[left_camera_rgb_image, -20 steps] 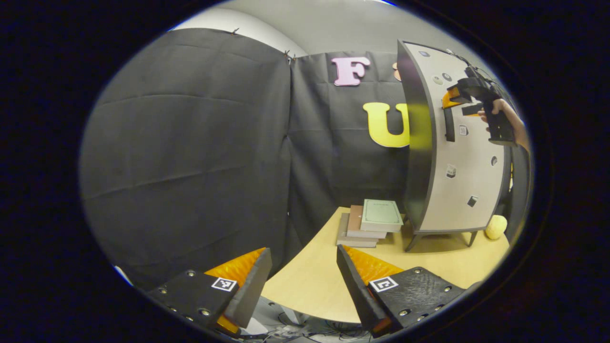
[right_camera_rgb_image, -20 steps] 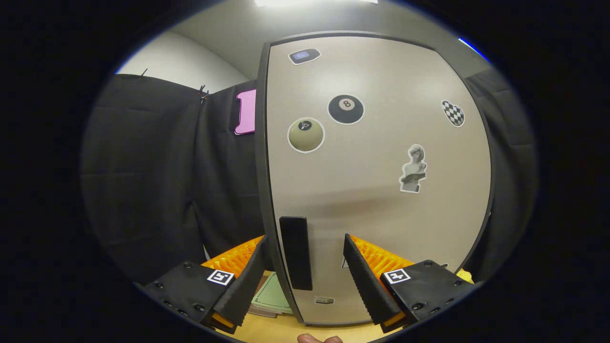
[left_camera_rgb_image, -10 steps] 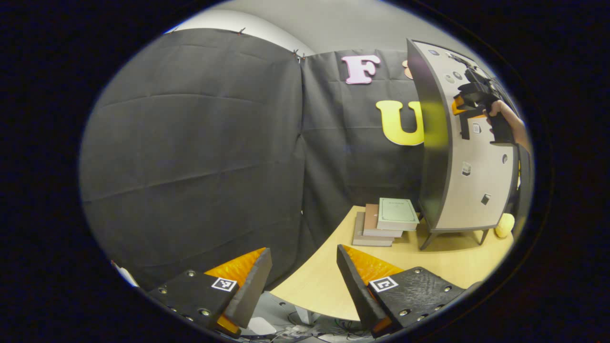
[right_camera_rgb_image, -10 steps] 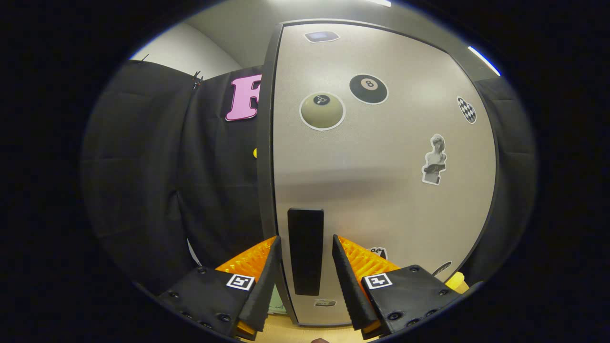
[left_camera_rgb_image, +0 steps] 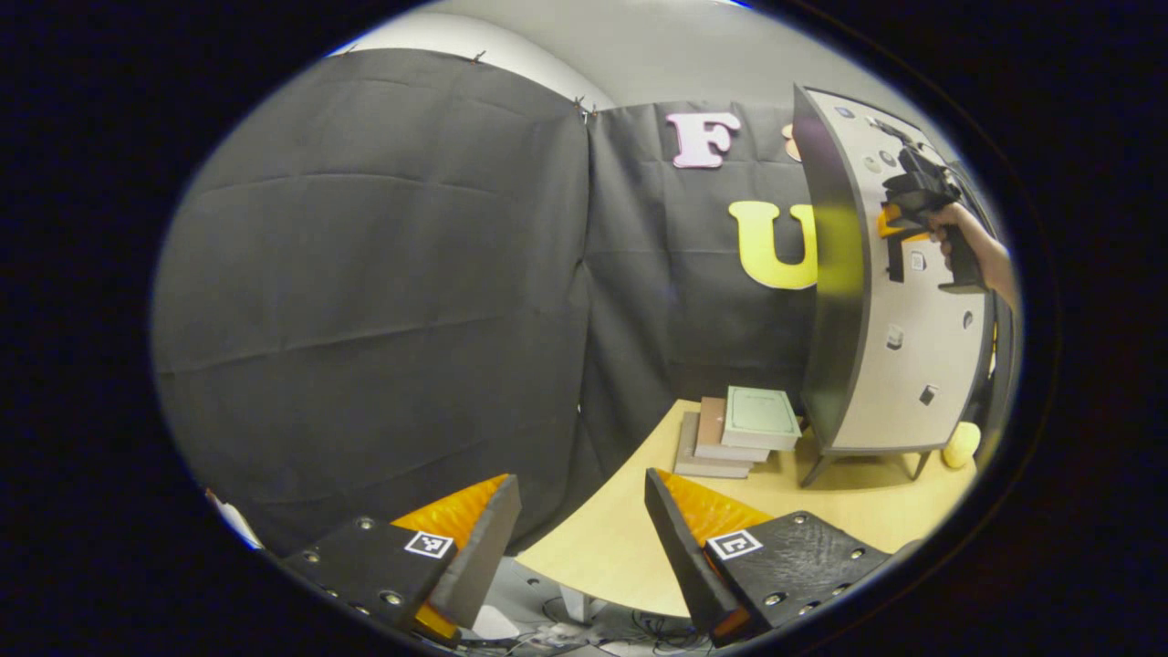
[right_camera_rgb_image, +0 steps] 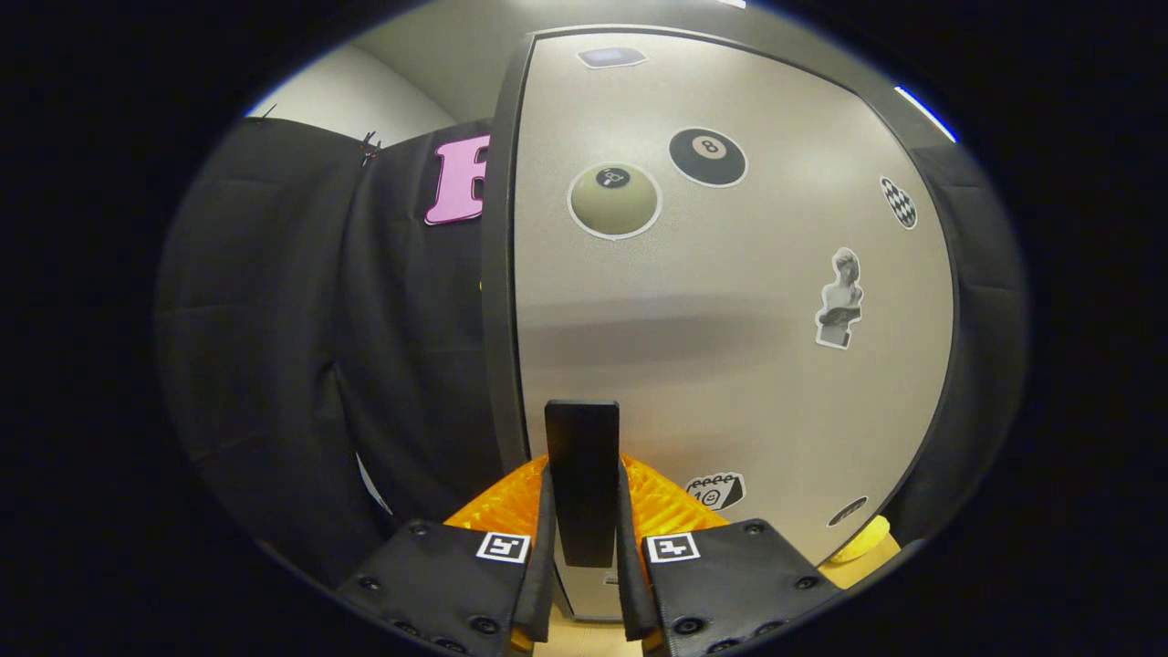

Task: Open the cabinet door with the right hand, grasp the bottle in the cabinet with the left hand and place it on the coaster, then close the cabinet door with the right hand.

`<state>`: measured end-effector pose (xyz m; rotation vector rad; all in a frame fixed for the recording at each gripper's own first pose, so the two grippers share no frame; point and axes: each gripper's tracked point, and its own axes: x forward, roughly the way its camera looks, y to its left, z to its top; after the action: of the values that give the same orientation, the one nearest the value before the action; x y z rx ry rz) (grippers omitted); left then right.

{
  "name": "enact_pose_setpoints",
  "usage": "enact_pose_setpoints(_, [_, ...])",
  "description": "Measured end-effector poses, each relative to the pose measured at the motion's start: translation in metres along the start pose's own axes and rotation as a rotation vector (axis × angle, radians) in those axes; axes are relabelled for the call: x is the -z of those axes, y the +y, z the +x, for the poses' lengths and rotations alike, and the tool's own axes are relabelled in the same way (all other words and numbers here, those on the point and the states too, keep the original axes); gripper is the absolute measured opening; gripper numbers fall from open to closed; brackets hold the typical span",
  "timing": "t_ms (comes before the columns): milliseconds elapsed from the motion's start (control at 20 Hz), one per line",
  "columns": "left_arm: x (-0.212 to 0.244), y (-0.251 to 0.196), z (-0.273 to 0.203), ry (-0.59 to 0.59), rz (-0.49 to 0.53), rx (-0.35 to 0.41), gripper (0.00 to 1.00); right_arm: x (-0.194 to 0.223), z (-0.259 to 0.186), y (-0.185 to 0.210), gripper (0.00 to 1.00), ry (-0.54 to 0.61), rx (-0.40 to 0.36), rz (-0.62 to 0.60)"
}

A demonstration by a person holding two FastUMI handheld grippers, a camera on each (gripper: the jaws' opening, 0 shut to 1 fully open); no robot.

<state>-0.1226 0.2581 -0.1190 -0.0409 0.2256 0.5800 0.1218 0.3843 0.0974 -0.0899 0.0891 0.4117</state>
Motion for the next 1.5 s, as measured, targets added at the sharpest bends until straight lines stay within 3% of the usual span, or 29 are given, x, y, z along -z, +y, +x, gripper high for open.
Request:
enact_pose_setpoints(100, [-0.003, -0.007, -0.008, -0.012, -0.007, 0.021, 0.83, 0.001, 0.001, 0.001, 0.26, -0.004, -0.028, 0.004])
enact_pose_setpoints(200, [0.002, -0.013, -0.015, -0.005, -0.005, 0.035, 0.83, 0.000, -0.001, 0.002, 0.16, -0.007, -0.061, -0.004])
enact_pose_setpoints(500, [0.007, -0.040, -0.023, 0.006, 0.007, 0.078, 0.85, 0.005, -0.020, 0.003, 0.17, 0.007, -0.132, -0.038])
enact_pose_setpoints(700, [0.012, -0.071, -0.020, 0.019, -0.011, 0.157, 0.85, 0.008, -0.058, 0.001, 0.14, 0.026, -0.195, -0.047])
enact_pose_setpoints(900, [0.009, -0.101, -0.019, 0.011, -0.071, 0.226, 0.84, 0.011, -0.079, -0.003, 0.14, 0.060, -0.263, -0.043])
enact_pose_setpoints(1050, [0.013, -0.124, -0.031, 0.023, -0.171, 0.259, 0.83, 0.010, -0.096, -0.008, 0.14, 0.058, -0.303, -0.042])
enact_pose_setpoints(1150, [0.011, -0.129, -0.043, 0.031, -0.255, 0.257, 0.84, 0.012, -0.101, -0.013, 0.19, 0.058, -0.327, -0.033])
enact_pose_setpoints(1250, [0.004, -0.125, -0.056, 0.018, -0.295, 0.224, 0.86, 0.013, -0.104, -0.017, 0.14, 0.055, -0.354, -0.028])
enact_pose_setpoints(1500, [-0.005, -0.106, -0.092, -0.005, -0.178, 0.131, 0.82, 0.015, -0.115, -0.029, 0.17, 0.031, -0.424, -0.015])
